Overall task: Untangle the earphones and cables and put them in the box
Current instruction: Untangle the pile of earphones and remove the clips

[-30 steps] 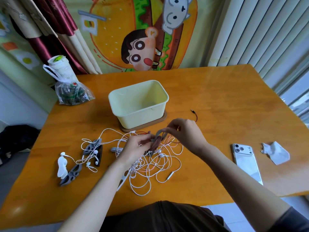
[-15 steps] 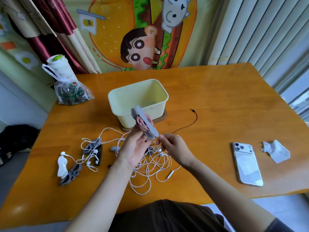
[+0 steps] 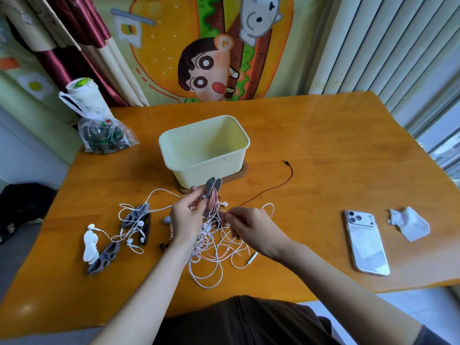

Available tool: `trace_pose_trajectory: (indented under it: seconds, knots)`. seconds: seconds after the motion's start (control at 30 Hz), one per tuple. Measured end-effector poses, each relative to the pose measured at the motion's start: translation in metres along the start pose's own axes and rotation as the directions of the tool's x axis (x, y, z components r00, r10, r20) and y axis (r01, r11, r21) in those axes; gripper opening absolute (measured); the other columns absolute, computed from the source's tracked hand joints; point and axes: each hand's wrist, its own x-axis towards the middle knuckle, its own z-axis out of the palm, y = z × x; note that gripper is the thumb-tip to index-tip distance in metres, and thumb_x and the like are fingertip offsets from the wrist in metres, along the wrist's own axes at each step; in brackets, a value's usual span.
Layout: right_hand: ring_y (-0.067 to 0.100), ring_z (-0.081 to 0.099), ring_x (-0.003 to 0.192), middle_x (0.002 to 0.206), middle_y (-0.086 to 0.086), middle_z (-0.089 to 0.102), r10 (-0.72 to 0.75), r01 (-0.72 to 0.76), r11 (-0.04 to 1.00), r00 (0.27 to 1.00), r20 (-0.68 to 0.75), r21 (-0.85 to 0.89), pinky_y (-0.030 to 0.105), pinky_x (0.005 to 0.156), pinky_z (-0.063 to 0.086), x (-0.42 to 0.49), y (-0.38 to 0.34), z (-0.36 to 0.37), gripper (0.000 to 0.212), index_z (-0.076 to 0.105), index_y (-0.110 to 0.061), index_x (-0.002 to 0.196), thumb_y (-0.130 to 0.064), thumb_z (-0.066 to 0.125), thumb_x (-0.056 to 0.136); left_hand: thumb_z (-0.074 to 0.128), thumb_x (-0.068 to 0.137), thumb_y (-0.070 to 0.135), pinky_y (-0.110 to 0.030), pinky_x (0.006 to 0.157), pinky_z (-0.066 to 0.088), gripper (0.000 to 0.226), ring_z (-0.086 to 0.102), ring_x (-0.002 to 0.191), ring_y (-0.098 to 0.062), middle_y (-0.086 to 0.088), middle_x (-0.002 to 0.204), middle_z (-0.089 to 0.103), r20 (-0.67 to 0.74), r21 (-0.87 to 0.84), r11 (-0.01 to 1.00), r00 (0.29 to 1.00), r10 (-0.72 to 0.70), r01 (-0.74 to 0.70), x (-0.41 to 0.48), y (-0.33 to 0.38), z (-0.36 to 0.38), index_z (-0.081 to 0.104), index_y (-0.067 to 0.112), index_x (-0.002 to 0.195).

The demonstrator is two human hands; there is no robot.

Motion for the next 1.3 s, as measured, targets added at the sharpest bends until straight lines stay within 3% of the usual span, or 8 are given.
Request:
trace_pose_trajectory:
  seconds: [0.1,0.2,0.37,0.5,0.73,0.93,1.2,1.3]
  knots:
    - [0.014,0.054,0.058,0.066,0.000,0.061,-0.018,0.017,0.999,0.999,-0.027,-0.048,0.024,0.054,0.039,0.007,-0.006,-0.012,0.027,0.068,-0.013,0.090,-0.023,0.045,0.098,0.063,0.087,-0.002,-0.010,0.077,0.047,0.030,0.062,0.108,-0.021,-0.009,0.114,0.066,0.046,0.099,0.993,0.997,0.059,-0.063,0.000,-0.010,-0.008,0.068,0.006,0.115]
    - [0.019,0.059,0.062,0.068,0.002,0.063,-0.045,0.034,0.988,0.996,-0.072,-0.148,0.031,0.059,0.042,0.019,-0.005,-0.027,0.025,0.069,-0.013,0.087,-0.023,0.047,0.096,0.064,0.085,-0.004,-0.013,0.077,0.047,0.035,0.063,0.095,-0.010,0.000,0.097,0.066,0.199,0.037,0.993,0.975,0.099,-0.108,-0.005,-0.007,-0.010,0.072,0.027,0.097]
    - [0.004,0.050,0.054,0.060,-0.013,0.055,-0.017,-0.006,0.984,0.992,-0.127,-0.179,0.014,0.051,0.035,0.035,0.006,-0.048,0.023,0.066,-0.020,0.078,-0.023,0.051,0.096,0.062,0.085,-0.005,-0.014,0.078,0.049,0.036,0.064,0.090,-0.005,-0.007,0.099,0.069,0.402,-0.094,0.989,0.904,0.144,-0.116,-0.012,0.008,-0.009,0.071,0.029,0.093]
    - [0.001,0.049,0.055,0.064,-0.011,0.056,0.011,-0.020,0.998,0.988,-0.157,-0.056,0.010,0.052,0.036,0.033,0.014,-0.052,0.020,0.065,-0.015,0.077,-0.029,0.060,0.090,0.062,0.085,-0.004,-0.013,0.079,0.048,0.034,0.065,0.094,-0.001,0.007,0.096,0.073,0.495,-0.216,0.976,0.865,0.078,0.035,-0.022,0.015,-0.009,0.072,0.027,0.093]
    - [0.004,0.047,0.057,0.065,-0.009,0.055,0.011,-0.020,0.999,0.983,-0.183,-0.048,0.014,0.054,0.038,0.034,0.021,-0.046,0.018,0.062,-0.016,0.076,-0.028,0.061,0.089,0.067,0.079,0.008,-0.024,0.081,0.052,0.026,0.066,0.101,-0.014,0.001,0.103,0.074,0.493,-0.268,0.948,0.870,-0.019,0.172,-0.026,0.009,-0.012,0.074,0.025,0.098]
    - [0.003,0.049,0.054,0.063,-0.011,0.055,0.031,-0.029,0.999,0.987,-0.157,0.018,0.013,0.051,0.037,0.033,0.020,-0.032,0.026,0.061,-0.013,0.075,-0.032,0.055,0.092,0.056,0.080,0.001,-0.024,0.074,0.056,0.033,0.068,0.087,-0.013,-0.002,0.094,0.074,0.554,-0.508,0.780,0.832,-0.029,0.365,-0.031,0.030,-0.006,0.078,0.023,0.090]
    - [0.003,0.049,0.056,0.063,-0.009,0.054,0.068,-0.067,0.997,0.996,-0.049,0.028,0.017,0.057,0.038,0.014,0.027,0.003,0.033,0.056,-0.022,0.070,-0.027,0.042,0.100,0.064,0.078,0.012,-0.031,0.078,0.055,0.029,0.066,0.097,-0.015,-0.001,0.105,0.070,0.441,-0.750,0.518,0.895,-0.072,0.411,-0.015,0.041,-0.003,0.070,0.024,0.103]
    - [0.009,0.050,0.056,0.064,-0.007,0.054,0.033,-0.032,0.999,0.998,-0.060,0.008,0.022,0.055,0.038,0.006,0.025,0.012,0.027,0.060,-0.016,0.082,-0.026,0.042,0.100,0.046,0.095,0.004,-0.036,0.085,0.048,0.029,0.060,0.106,-0.019,-0.004,0.112,0.066,0.336,-0.750,0.529,0.917,-0.213,0.398,-0.006,0.034,-0.003,0.061,0.018,0.115]
